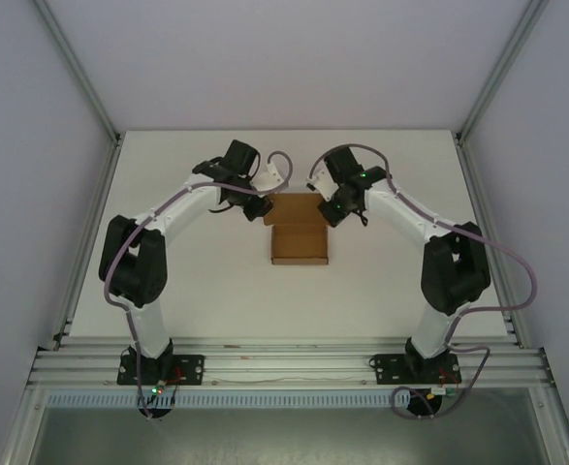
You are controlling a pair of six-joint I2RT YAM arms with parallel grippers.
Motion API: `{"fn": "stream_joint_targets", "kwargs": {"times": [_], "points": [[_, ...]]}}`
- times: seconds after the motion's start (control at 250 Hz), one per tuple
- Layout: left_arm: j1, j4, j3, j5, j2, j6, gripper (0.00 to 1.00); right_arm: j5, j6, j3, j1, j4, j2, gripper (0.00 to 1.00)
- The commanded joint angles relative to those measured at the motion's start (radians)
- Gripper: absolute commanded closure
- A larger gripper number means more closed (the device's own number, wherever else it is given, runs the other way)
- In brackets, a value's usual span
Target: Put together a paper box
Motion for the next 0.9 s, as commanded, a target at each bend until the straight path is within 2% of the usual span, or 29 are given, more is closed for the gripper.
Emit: {"fn": "stream_joint_targets", "kwargs": {"times": [0.0, 0.164, 0.296, 0.416, 0.584, 0.736, 0.895], "points": [[-0.009, 0.132, -0.037, -0.111, -0.055, -0.159, 1.0, 0.055, 0.157, 0.034, 0.007, 0.019, -0.012, 0.99], [-0.015, 0.225, -0.032, -0.212, -0.058, -0.52, 1.0, 0.188, 0.451, -0.049, 0.041, 0.191, -0.062, 0.97], [-0.048, 0.274, -0.044, -0.281, -0.04, -0.718, 1.0, 0.308, 0.695, -0.05, 0.067, 0.238, -0.056, 0.95], [-0.085, 0.285, -0.034, -0.352, -0.008, -0.807, 1.0, 0.334, 0.845, -0.058, 0.076, 0.298, -0.035, 0.96], [-0.126, 0.262, -0.017, -0.419, 0.031, -0.839, 1.0, 0.346, 0.968, -0.022, 0.082, 0.307, 0.024, 0.96], [-0.129, 0.283, -0.033, -0.444, 0.052, -0.946, 1.0, 0.397, 0.974, -0.037, 0.123, 0.36, 0.042, 0.98], [-0.132, 0.299, -0.022, -0.403, 0.057, -1.0, 1.0, 0.448, 0.962, -0.027, 0.144, 0.341, 0.057, 0.99]]}}
